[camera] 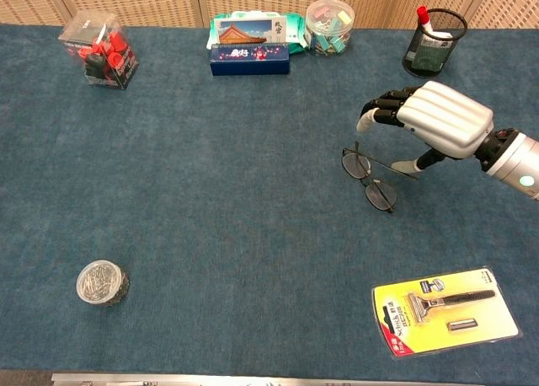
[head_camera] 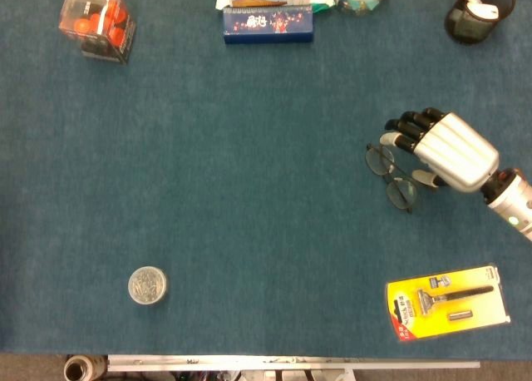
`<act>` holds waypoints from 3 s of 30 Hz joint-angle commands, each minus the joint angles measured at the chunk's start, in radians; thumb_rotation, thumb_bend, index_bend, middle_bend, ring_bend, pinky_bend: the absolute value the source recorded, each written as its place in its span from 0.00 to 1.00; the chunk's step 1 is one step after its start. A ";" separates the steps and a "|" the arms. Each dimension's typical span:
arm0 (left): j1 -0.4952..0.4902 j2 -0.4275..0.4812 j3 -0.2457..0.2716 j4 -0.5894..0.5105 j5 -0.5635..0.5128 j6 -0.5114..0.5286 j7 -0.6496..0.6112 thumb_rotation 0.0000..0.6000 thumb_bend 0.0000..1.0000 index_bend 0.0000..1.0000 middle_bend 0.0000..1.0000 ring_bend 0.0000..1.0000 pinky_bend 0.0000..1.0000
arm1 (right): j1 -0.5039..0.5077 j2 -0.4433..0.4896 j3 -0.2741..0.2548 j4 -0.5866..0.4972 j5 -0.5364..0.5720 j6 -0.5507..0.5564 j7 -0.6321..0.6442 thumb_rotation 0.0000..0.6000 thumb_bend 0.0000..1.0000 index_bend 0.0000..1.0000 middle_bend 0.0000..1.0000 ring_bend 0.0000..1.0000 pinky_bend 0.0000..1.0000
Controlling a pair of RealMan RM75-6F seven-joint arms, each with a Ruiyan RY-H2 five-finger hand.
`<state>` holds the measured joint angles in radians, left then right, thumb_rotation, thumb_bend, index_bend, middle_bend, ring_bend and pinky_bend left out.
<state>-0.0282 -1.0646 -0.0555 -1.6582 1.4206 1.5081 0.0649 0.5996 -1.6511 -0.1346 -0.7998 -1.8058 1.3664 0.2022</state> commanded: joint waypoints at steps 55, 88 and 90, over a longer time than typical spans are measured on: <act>0.007 0.013 0.003 -0.001 0.011 0.008 -0.028 1.00 0.21 0.54 0.47 0.52 0.62 | 0.001 -0.063 -0.009 0.044 -0.016 -0.035 0.004 1.00 0.04 0.34 0.33 0.29 0.44; -0.039 -0.013 0.003 0.069 0.110 0.004 -0.102 1.00 0.21 0.54 0.47 0.52 0.62 | -0.373 0.386 0.109 -0.746 0.238 0.359 -0.430 1.00 0.04 0.34 0.36 0.29 0.44; -0.051 -0.015 0.003 0.071 0.113 -0.013 -0.102 1.00 0.21 0.54 0.47 0.52 0.62 | -0.410 0.397 0.113 -0.752 0.270 0.377 -0.433 1.00 0.04 0.34 0.35 0.29 0.44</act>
<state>-0.0726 -1.0782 -0.0527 -1.5894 1.5308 1.5025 -0.0369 0.2192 -1.2698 -0.0275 -1.5368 -1.5616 1.7221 -0.2184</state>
